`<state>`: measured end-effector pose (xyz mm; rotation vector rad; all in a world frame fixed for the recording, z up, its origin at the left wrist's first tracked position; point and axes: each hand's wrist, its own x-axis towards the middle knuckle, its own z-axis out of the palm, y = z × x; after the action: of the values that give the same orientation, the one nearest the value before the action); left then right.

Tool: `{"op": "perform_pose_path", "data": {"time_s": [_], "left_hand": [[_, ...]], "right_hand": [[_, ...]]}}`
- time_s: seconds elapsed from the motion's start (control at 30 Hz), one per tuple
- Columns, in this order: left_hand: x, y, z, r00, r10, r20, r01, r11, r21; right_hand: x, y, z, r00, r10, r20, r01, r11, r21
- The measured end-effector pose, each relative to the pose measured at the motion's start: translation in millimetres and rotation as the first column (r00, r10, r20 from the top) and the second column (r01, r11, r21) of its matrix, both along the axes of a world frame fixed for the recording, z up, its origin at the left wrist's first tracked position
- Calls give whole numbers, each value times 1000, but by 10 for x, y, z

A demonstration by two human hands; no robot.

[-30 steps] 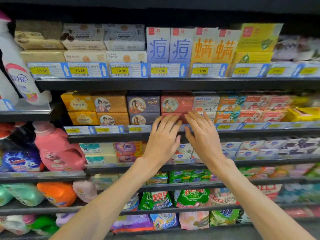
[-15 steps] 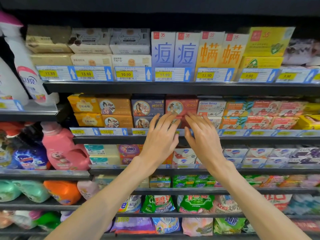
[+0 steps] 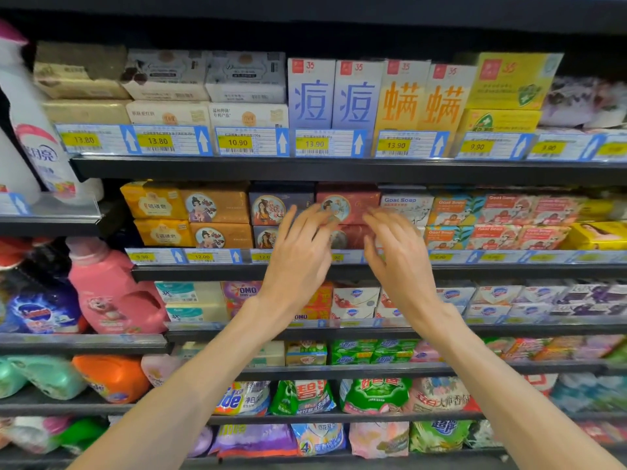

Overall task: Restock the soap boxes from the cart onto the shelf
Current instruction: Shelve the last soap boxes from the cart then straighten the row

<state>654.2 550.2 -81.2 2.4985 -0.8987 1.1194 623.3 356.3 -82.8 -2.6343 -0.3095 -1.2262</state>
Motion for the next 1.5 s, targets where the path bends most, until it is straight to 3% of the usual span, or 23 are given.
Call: {"op": "perform_pose_path", "data": {"time_s": [0.2,0.43,0.77,1.5], "left_hand": [[219,0,147,988,149,50,-149,989,-13],[513,-29,195,970,241,29,-241,971,-2],[481,-72,268,957,270,106,-267,963,-42],[471,-91,276,970,243,32,-239,966,-94]], "right_hand": [[171,-101,305,982,-187,3,187,982,-19],[347,-56,404,969,-209,-131,212,977,16],[329,-77,419,983,-118,-139,134,985,107],[313,-104,385,985,-77,-154,102,981,164]]}}
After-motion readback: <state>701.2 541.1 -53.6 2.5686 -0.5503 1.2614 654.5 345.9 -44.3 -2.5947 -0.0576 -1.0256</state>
